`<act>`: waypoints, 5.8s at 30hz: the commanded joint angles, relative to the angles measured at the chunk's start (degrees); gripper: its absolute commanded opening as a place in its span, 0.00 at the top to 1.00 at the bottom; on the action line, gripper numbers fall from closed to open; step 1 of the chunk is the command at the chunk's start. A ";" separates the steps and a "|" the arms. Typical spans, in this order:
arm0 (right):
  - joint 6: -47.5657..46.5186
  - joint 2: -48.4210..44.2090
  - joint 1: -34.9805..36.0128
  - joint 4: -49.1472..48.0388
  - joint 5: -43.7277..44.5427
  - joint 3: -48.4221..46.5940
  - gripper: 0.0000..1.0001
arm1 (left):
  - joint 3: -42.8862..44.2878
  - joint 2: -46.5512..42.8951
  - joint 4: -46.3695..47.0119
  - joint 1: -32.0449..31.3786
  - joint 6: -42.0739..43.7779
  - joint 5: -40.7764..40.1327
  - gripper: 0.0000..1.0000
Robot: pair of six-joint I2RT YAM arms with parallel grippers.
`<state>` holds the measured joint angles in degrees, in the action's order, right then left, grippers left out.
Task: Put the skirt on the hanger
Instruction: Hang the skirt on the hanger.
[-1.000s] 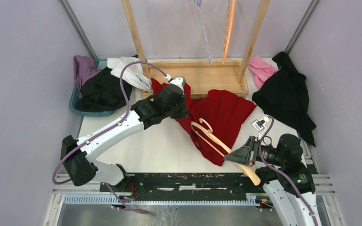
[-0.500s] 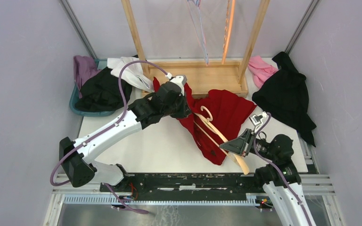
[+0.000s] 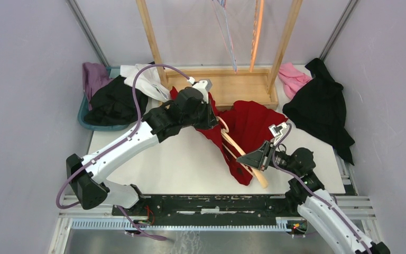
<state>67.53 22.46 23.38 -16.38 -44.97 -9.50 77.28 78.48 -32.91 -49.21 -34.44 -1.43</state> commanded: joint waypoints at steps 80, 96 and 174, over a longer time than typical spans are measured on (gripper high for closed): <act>-27.49 39.44 29.16 -22.45 33.17 -9.12 0.99 | -32.11 -27.89 16.42 4.10 -6.28 4.62 0.32; -28.76 38.87 30.67 -20.39 34.10 -9.40 0.99 | -30.61 -26.36 13.76 8.99 -6.95 4.74 0.54; -22.71 50.30 63.46 42.82 90.70 -27.42 0.49 | -28.52 -28.38 18.47 10.37 -9.99 0.86 0.97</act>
<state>42.13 72.69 86.52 25.56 42.78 -35.40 46.63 51.40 -20.91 -39.33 -43.94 0.91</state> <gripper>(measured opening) 0.521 0.075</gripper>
